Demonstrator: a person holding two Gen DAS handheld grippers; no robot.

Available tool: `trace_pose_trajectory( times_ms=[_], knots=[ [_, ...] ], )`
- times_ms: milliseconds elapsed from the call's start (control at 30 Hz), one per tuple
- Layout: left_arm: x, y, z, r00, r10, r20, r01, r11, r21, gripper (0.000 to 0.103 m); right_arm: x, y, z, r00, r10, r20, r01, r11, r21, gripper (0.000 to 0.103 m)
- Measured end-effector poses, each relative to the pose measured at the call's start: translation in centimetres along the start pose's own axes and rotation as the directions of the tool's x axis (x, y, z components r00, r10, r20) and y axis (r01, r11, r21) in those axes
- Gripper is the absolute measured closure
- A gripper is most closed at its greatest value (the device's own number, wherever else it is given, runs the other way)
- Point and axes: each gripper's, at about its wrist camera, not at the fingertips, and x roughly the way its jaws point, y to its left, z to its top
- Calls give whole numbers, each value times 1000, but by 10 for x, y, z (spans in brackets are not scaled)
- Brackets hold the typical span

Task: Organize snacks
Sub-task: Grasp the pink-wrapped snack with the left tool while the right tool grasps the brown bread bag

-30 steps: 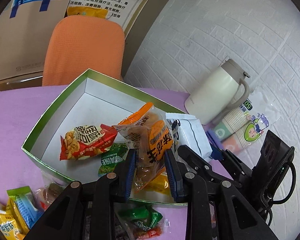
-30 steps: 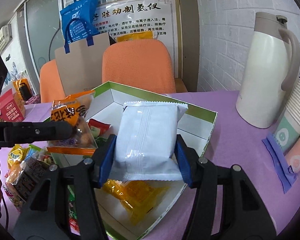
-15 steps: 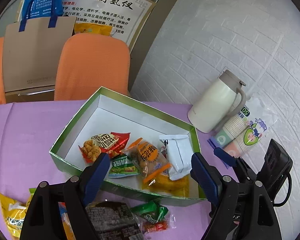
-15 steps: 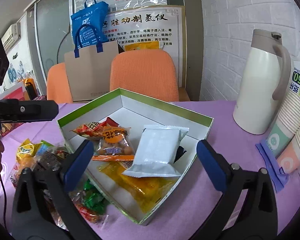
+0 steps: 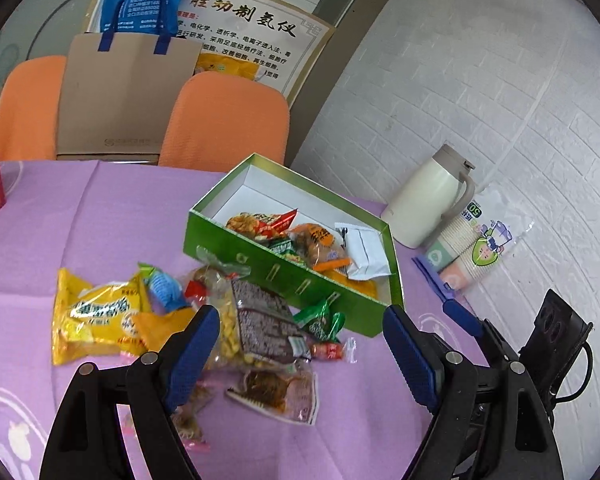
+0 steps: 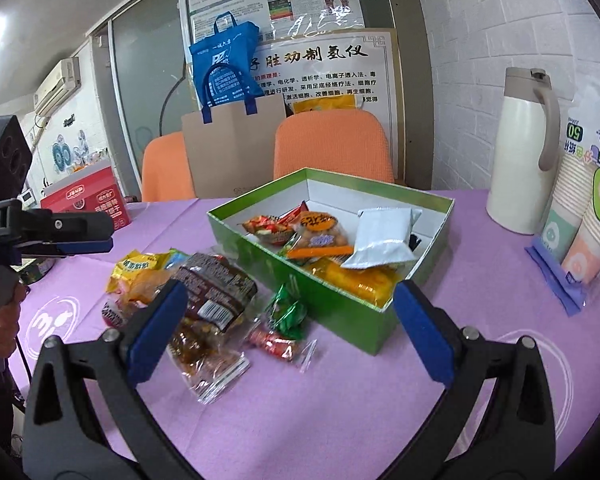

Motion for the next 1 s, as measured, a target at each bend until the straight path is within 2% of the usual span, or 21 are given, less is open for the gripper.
trace_pose_trajectory(
  times_ms=[133, 300, 400, 500, 567, 700, 800, 1000],
  knots=[
    [-13, 21, -31, 999, 35, -14, -36, 998, -43, 18, 2, 12, -19, 999, 24, -40, -23, 999, 26, 1],
    [-17, 42, -67, 996, 61, -72, -66, 996, -55, 18, 16, 31, -39, 988, 91, -126, -87, 995, 38, 1],
    [-19, 50, -83, 994, 56, -93, -62, 996, -60, 18, 26, 46, -47, 978, 106, -182, -108, 994, -1, 1],
    [-19, 53, -93, 994, 35, -107, -41, 998, -57, 18, 36, 60, -51, 974, 80, -211, -94, 994, -58, 1],
    [-20, 54, -96, 994, 25, -108, -31, 998, -56, 18, 45, 64, -52, 968, 98, -233, -116, 991, -67, 1],
    [-22, 58, -98, 994, 29, -105, -35, 998, -58, 18, 69, 67, -50, 932, 124, -340, -146, 989, -39, 1],
    [-24, 61, -97, 995, 20, -99, -26, 998, -62, 18, 76, 70, -44, 941, 80, -328, -113, 990, -80, 1],
    [-25, 71, -95, 995, 29, -96, -36, 996, -77, 18, 95, 73, -43, 920, 90, -381, -123, 990, -64, 1]
  ],
)
